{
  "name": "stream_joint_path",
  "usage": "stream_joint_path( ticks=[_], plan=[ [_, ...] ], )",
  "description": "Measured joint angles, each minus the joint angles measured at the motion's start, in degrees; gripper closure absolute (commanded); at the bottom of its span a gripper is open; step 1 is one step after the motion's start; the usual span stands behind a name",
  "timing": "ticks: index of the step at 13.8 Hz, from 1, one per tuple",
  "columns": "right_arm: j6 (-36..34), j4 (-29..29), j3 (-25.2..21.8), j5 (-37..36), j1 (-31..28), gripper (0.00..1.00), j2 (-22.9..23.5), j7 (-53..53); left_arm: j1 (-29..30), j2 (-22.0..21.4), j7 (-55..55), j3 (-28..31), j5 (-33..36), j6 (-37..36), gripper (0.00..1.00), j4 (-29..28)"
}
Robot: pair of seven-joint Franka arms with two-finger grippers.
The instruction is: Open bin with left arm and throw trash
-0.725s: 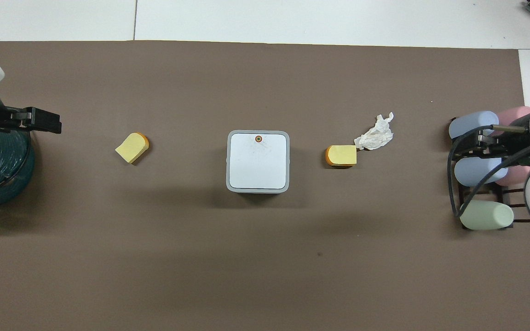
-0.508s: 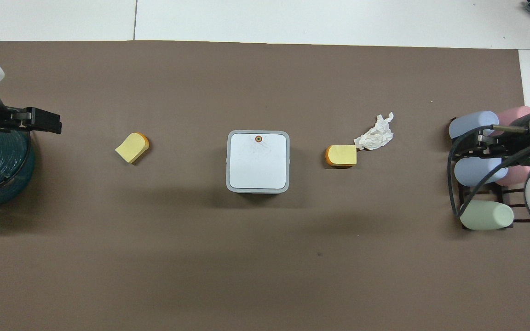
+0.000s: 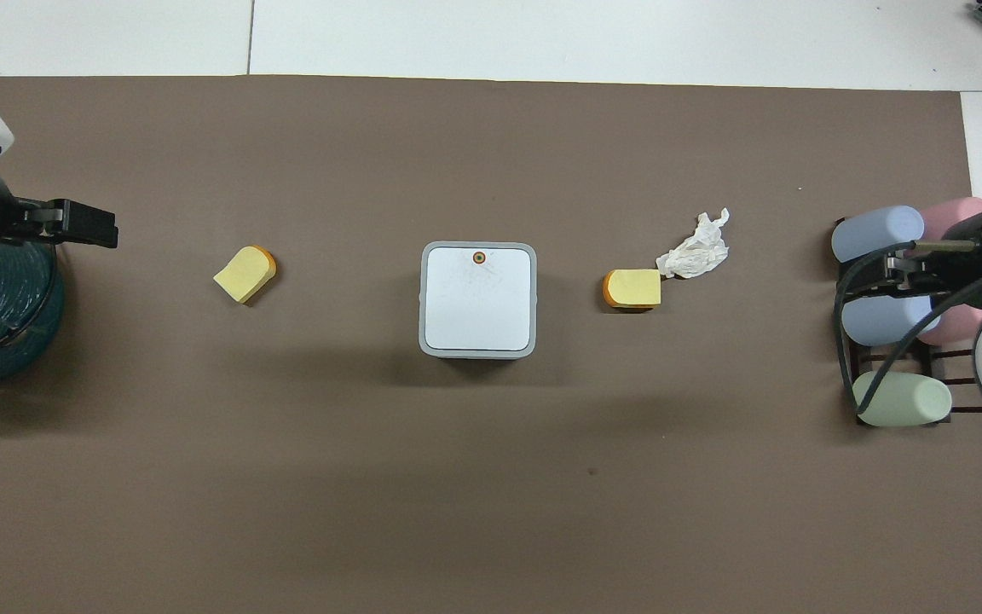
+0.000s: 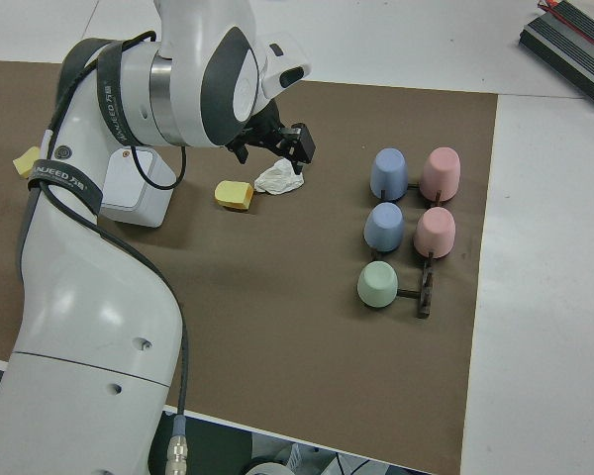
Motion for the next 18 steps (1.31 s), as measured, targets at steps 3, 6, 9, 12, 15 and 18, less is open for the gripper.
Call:
stream_joint_path(
  ticks=[3,6,9,12,15,18],
  plan=[
    [0.0,0.0,-0.07,0.0,-0.06,0.0,0.0,-0.04,-2.82,0.0,-0.12,-0.06,0.0,-0.22,0.06,-0.09],
    [0.0,-0.01,-0.21,0.0,-0.49,0.0,0.0,-0.04,-6.08,-0.01,-3.9,-0.11,-0.01,-0.31,0.26,-0.22],
    [0.38,-0.18,-0.26,0.0,-0.52,0.0,0.0,-0.04,-10.36,-0.01,-10.51,-0.22,-0.01,-0.31,0.42,-0.63],
    [4.82,-1.71,-0.17,0.0,-0.38,0.0,0.0,-0.04,-13.72,0.01,-16.48,-0.25,-0.01,0.6,0.62,-1.49],
    [11.56,-5.08,-0.13,0.0,0.03,0.0,0.09,0.91,-17.7,0.59,-25.09,-0.32,-0.01,6.13,0.76,-4.86],
    [18.85,-9.57,0.01,0.0,0.64,0.0,1.16,3.46,-21.12,2.45,-31.13,-0.36,-0.05,11.36,0.87,-6.84]
  ],
)
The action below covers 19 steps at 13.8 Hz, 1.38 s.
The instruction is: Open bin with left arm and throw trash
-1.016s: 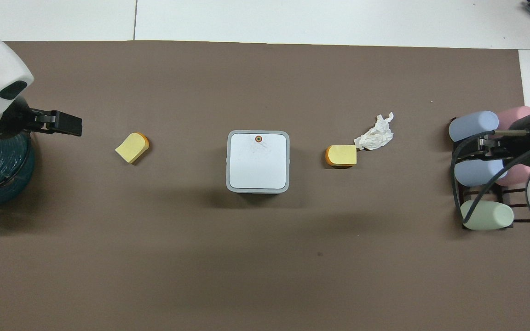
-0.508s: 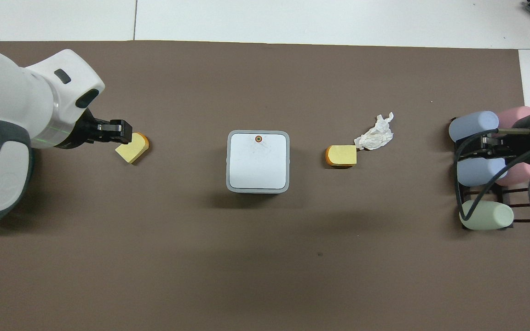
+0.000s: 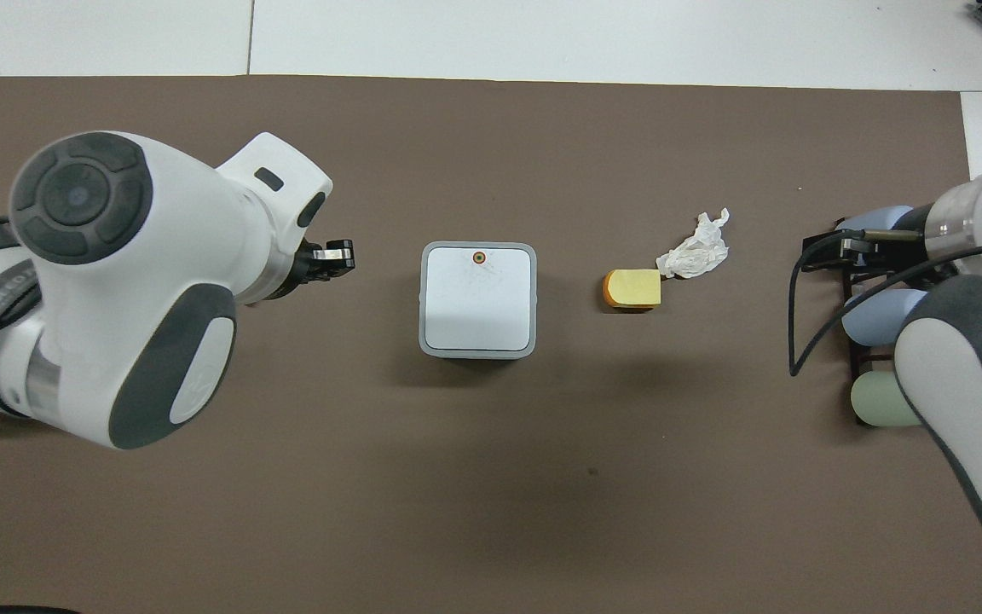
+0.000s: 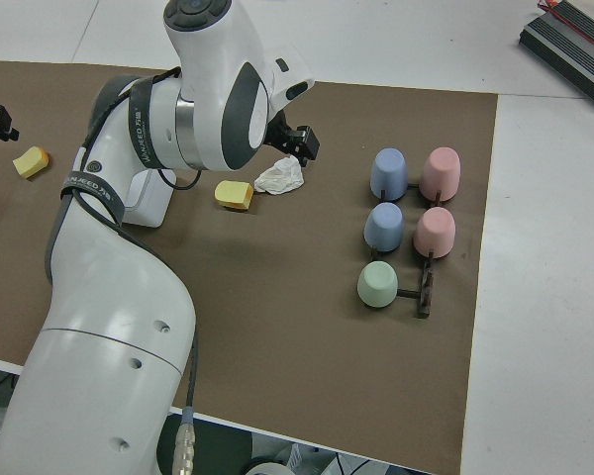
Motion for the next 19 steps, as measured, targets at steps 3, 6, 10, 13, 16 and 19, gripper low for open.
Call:
stream_joint_path(
  ticks=[3,6,10,13,16,19],
  plan=[
    [7.99,-2.0,0.0,0.0,0.46,0.0,4.3,0.41,-2.78,2.21,-5.37,-0.04,-0.27,4.73,1.0,-0.16],
    [20.62,-2.4,0.1,0.0,1.86,0.0,11.89,2.18,-5.03,4.17,-9.19,-0.06,-1.55,11.48,1.0,-1.29],
    [35.23,-5.21,0.2,0.0,4.65,0.0,19.41,3.15,-5.58,4.49,-10.16,-0.07,-4.76,18.39,1.0,-4.14],
    [49.77,-12.99,-0.01,0.0,4.6,0.94,20.09,3.15,-6.85,4.75,-12.54,-0.09,-7.08,22.6,1.0,-5.39],
    [50.74,-14.49,-0.01,-0.01,4.6,1.0,19.92,2.92,-7.69,5.63,-14.11,-0.08,-7.78,24.62,1.0,-5.84],
    [44.85,-14.23,-0.02,-0.01,4.6,1.0,18.3,2.91,-8.35,7.65,-14.76,-0.08,-8.64,27.23,1.0,-5.86]
  ],
)
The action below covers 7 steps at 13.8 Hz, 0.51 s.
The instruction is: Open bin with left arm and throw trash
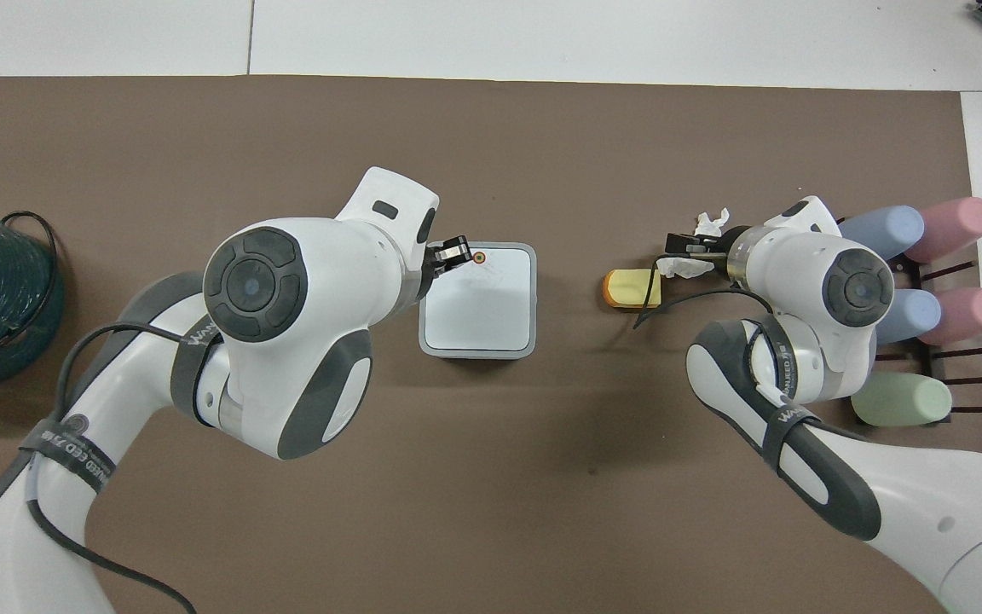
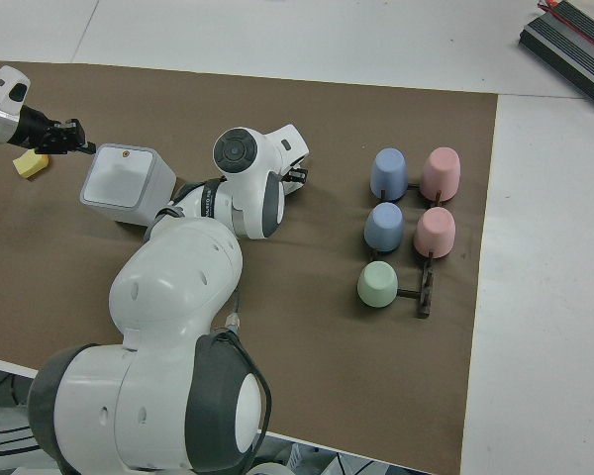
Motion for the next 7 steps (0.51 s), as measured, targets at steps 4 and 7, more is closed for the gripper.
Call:
stream_joint_path(
  ticks=[4,7],
  plan=[
    [-7.28,3.27,0.0,0.0,0.0,1.0,-2.17,0.0,-0.32,2.14,-0.33,0.01,-0.17,1.92,1.0,0.0],
    [-12.65,8.05,0.06,0.0,0.08,1.0,-2.27,0.0,-1.15,3.47,-0.39,0.01,-0.18,2.86,1.0,-0.07]
  ],
)
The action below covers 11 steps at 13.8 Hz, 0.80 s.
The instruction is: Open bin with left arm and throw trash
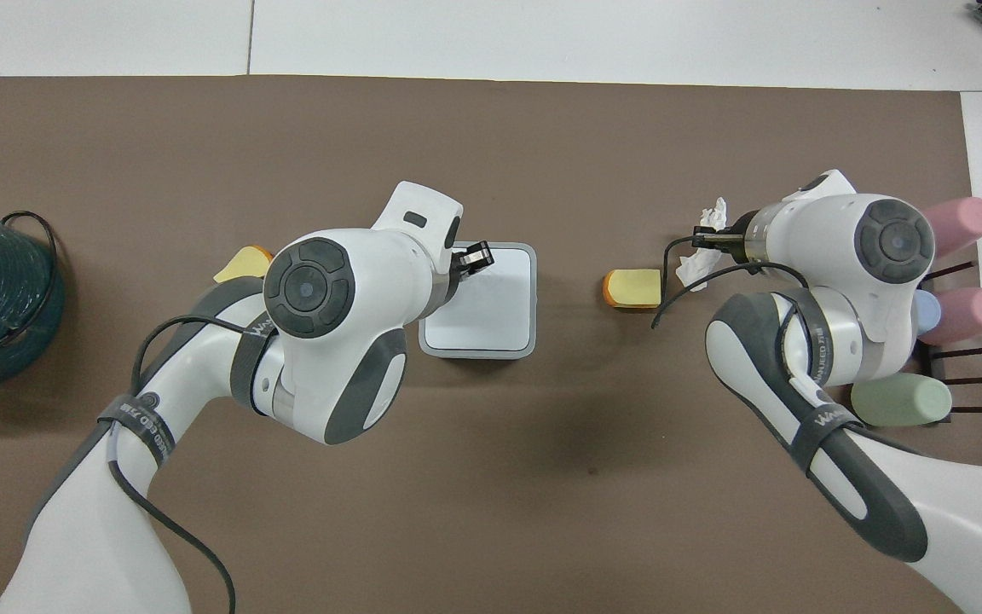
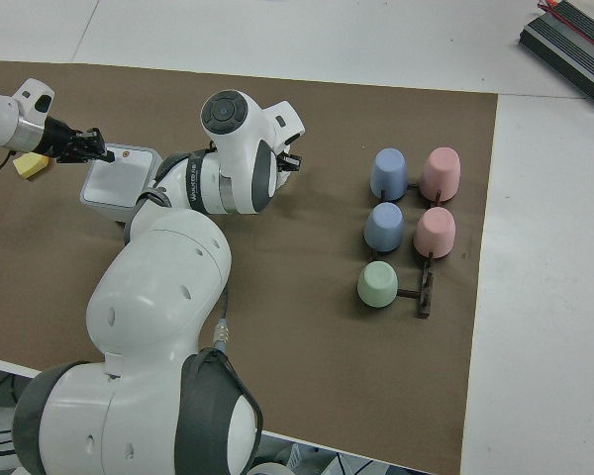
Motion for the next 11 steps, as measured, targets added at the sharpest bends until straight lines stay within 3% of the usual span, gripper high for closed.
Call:
stream_joint_path(
  ticks=[7,11],
  plan=[
    [-14.81,11.02,1.89,0.0,0.24,1.0,-0.99,4.88,-0.79,0.5,-0.08,0.29,0.0,-0.66,1.0,0.85],
    [-19.09,12.0,5.83,0.04,0.47,1.0,-3.34,13.75,0.36,0.17,-0.05,1.61,0.33,-17.34,1.0,8.22]
  ],
)
